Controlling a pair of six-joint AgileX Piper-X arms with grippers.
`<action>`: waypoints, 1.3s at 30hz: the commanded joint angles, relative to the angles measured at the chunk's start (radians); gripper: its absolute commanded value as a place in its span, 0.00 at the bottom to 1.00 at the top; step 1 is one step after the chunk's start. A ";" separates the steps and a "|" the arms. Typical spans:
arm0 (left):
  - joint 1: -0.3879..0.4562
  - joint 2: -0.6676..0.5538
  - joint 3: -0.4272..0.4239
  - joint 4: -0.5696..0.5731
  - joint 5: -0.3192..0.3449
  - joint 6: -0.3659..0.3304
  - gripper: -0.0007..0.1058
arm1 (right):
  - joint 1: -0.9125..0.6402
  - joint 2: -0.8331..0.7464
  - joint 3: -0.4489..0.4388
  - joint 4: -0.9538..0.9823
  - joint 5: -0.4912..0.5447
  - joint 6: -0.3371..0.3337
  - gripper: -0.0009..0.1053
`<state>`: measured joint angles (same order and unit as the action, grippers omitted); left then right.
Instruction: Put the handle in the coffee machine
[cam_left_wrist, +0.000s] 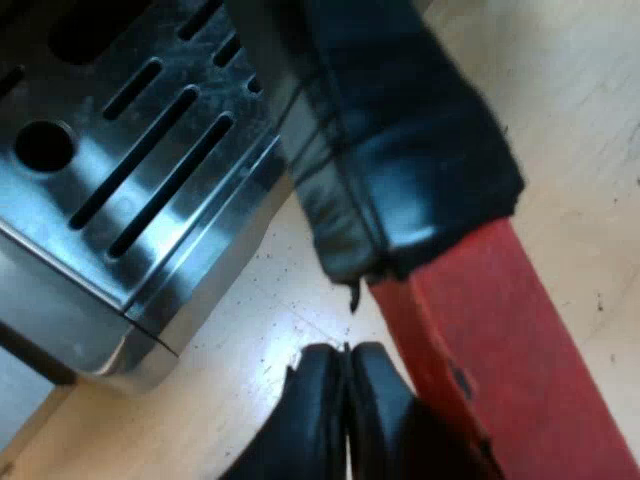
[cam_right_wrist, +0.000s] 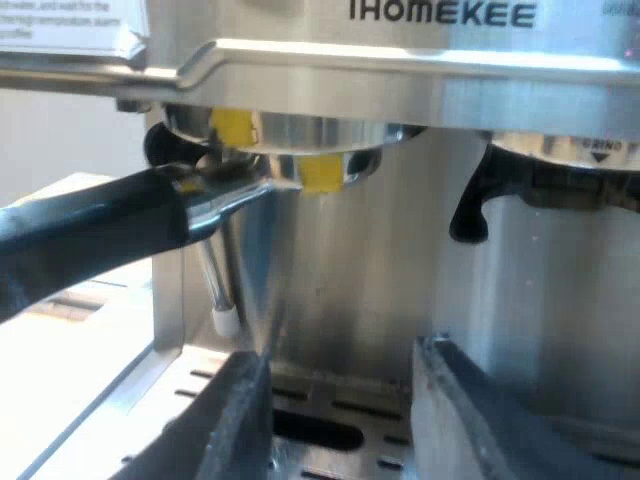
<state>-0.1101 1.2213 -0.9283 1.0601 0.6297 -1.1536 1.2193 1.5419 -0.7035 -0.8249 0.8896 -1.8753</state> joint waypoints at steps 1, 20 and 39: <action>-0.058 -0.045 0.000 -0.053 0.009 -0.104 0.01 | 0.012 -0.085 0.001 0.133 0.019 0.033 0.36; -0.327 -0.075 0.000 -0.234 -0.084 -0.443 0.01 | 0.020 -0.635 0.001 0.864 -0.173 0.130 0.63; -0.372 -0.083 0.000 -0.281 -0.049 -0.459 0.01 | 0.020 -0.699 0.001 0.868 -0.180 0.130 0.72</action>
<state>-0.4638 1.1611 -0.9013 0.8457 0.4013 -1.6171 1.2376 0.8496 -0.7004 0.0479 0.7078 -1.7426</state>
